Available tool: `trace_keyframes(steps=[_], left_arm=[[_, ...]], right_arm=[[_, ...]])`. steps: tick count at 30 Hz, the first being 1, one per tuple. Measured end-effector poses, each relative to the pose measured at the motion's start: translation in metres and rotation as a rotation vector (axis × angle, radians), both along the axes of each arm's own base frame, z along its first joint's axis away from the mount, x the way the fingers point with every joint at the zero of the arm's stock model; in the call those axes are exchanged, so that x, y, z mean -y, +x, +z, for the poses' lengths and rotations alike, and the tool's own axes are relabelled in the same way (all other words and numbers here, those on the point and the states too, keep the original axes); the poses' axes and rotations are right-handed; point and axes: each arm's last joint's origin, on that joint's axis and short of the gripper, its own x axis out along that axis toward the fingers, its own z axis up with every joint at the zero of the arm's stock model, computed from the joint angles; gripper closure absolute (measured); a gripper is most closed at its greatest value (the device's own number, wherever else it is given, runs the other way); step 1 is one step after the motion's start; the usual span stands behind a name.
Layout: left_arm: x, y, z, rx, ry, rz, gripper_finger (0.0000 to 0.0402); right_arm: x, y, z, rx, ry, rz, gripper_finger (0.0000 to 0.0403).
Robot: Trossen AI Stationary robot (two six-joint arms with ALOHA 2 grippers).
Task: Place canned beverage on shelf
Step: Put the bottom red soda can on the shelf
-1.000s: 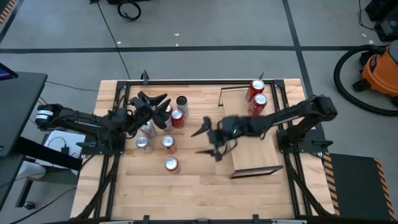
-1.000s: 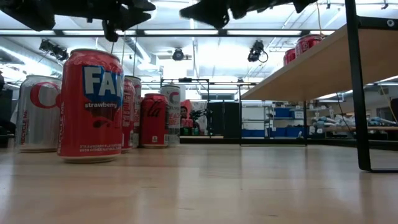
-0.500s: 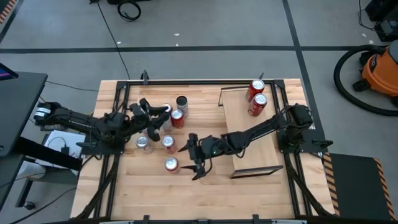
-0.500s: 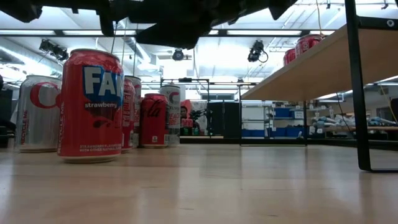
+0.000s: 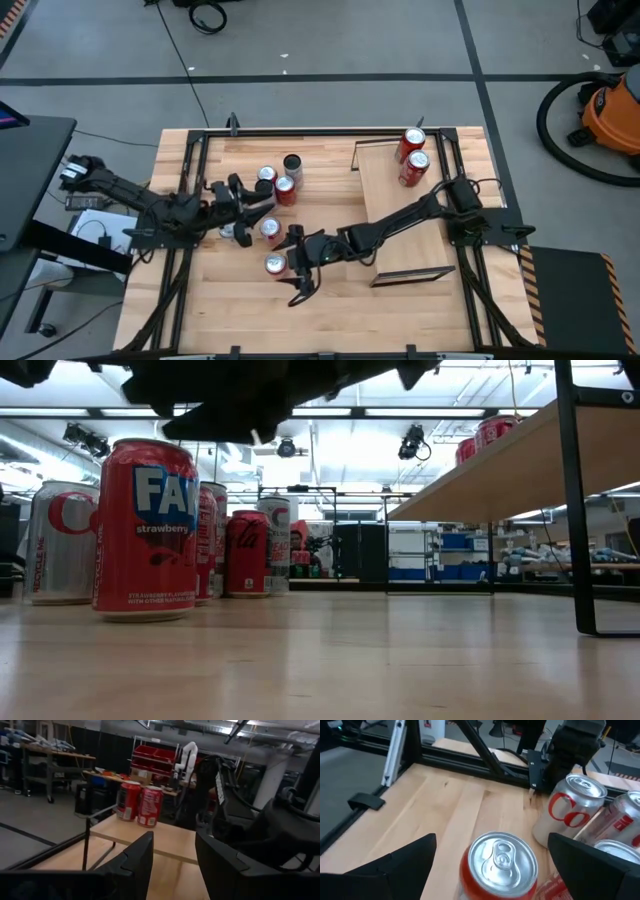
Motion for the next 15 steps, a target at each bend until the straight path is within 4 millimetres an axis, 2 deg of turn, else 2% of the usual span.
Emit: trace_keyframes(steps=[9, 15], left_arm=[[0.012, -0.017, 0.002, -0.032, 0.003, 0.006, 0.0246], [0.014, -0.018, 0.001, -0.043, 0.007, 0.000, 0.0246]], right_arm=[[0.002, 0.010, -0.019, -0.030, -0.018, -0.011, 0.0013], [0.012, 0.013, -0.017, -0.023, -0.003, -0.031, 0.0021]])
